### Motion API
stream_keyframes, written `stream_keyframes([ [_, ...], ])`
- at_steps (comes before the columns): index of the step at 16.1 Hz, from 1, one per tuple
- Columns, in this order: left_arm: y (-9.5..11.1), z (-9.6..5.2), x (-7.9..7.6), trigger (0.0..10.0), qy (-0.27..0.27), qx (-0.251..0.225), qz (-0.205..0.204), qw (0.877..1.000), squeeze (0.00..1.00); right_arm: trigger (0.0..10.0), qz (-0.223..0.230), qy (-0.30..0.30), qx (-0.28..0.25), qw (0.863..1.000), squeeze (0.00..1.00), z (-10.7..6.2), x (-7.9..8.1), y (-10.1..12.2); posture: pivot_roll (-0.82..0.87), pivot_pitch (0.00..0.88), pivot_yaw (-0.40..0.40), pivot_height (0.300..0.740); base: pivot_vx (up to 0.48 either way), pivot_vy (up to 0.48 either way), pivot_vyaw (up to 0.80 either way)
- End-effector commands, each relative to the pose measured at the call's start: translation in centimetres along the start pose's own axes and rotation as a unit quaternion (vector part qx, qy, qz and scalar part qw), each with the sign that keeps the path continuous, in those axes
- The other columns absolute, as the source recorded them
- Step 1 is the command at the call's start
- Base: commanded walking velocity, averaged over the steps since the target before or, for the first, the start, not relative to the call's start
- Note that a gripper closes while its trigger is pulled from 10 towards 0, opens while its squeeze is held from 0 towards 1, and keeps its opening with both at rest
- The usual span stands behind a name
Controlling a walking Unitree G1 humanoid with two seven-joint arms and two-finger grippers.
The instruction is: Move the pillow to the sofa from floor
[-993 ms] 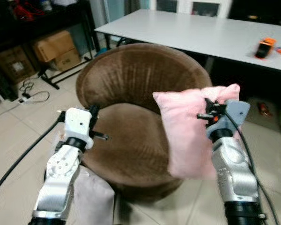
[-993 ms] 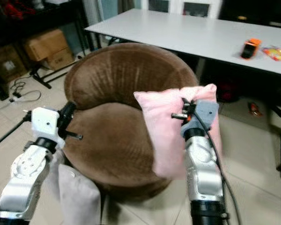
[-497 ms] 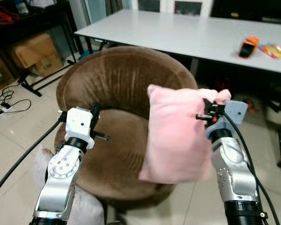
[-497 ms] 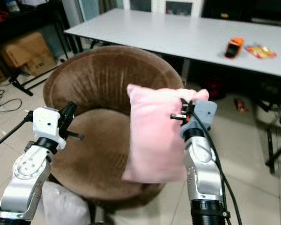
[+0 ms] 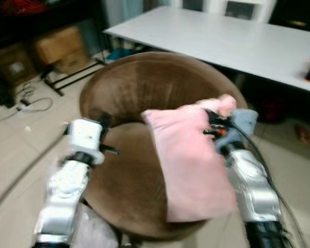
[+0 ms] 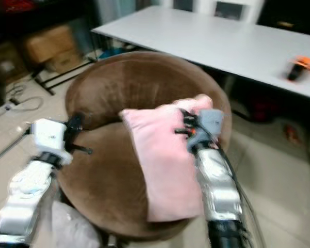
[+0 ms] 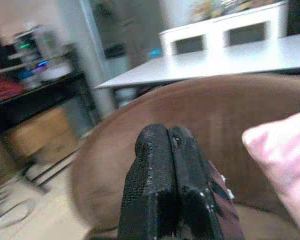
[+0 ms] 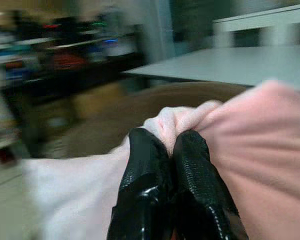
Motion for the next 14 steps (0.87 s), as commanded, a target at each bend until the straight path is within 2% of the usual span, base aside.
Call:
stream_keyframes([
  [1,0.4,0.1,-0.5,10.0,-0.005,-0.007,0.001,1.000,0.00,10.0,-0.007,0.020,-0.020,1.000,0.00,-0.1,0.0,1.5,0.01,0.000,0.040,0.740,0.345,0.000,0.00],
  [3,0.4,0.0,-0.4,10.0,-0.005,-0.006,0.002,1.000,0.00,10.0,-0.007,0.040,-0.018,0.999,0.00,0.0,0.4,1.8,0.01,0.000,0.038,0.740,0.317,0.000,0.00],
  [5,0.5,-0.1,-0.6,10.0,-0.013,-0.009,0.001,1.000,0.00,10.0,-0.008,0.066,-0.012,0.998,0.00,0.2,1.0,2.0,0.02,0.000,0.037,0.740,0.000,0.000,0.00],
  [7,0.3,-0.7,-1.1,10.0,-0.056,-0.004,0.018,0.998,0.00,10.0,-0.012,0.091,-0.007,0.996,0.00,0.6,1.9,2.5,0.02,0.000,0.035,0.740,0.000,0.000,0.00],
  [11,-0.5,-1.8,-1.1,10.0,-0.092,0.013,0.038,0.995,0.00,10.0,-0.007,0.132,0.011,0.991,0.00,0.5,3.2,2.4,0.02,0.007,0.024,0.740,0.000,0.000,0.00],
  [14,-1.4,-3.0,-0.6,10.0,-0.107,0.033,0.052,0.992,0.00,10.0,-0.011,0.187,0.026,0.982,0.00,0.5,5.1,2.4,0.02,0.022,0.011,0.740,0.000,0.000,0.00],
])
Point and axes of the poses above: a point about 5 cm out from each wrist's last joint towards the gripper, its own z axis pointing out of the wrist towards the gripper, its own y axis along the axis of the wrist's last joint, x = y × z, the point moved 4 cm from there along z, pointing out of the wrist towards the gripper, and after that the axes turned 7 degrees about z, right-handed, at the moved point
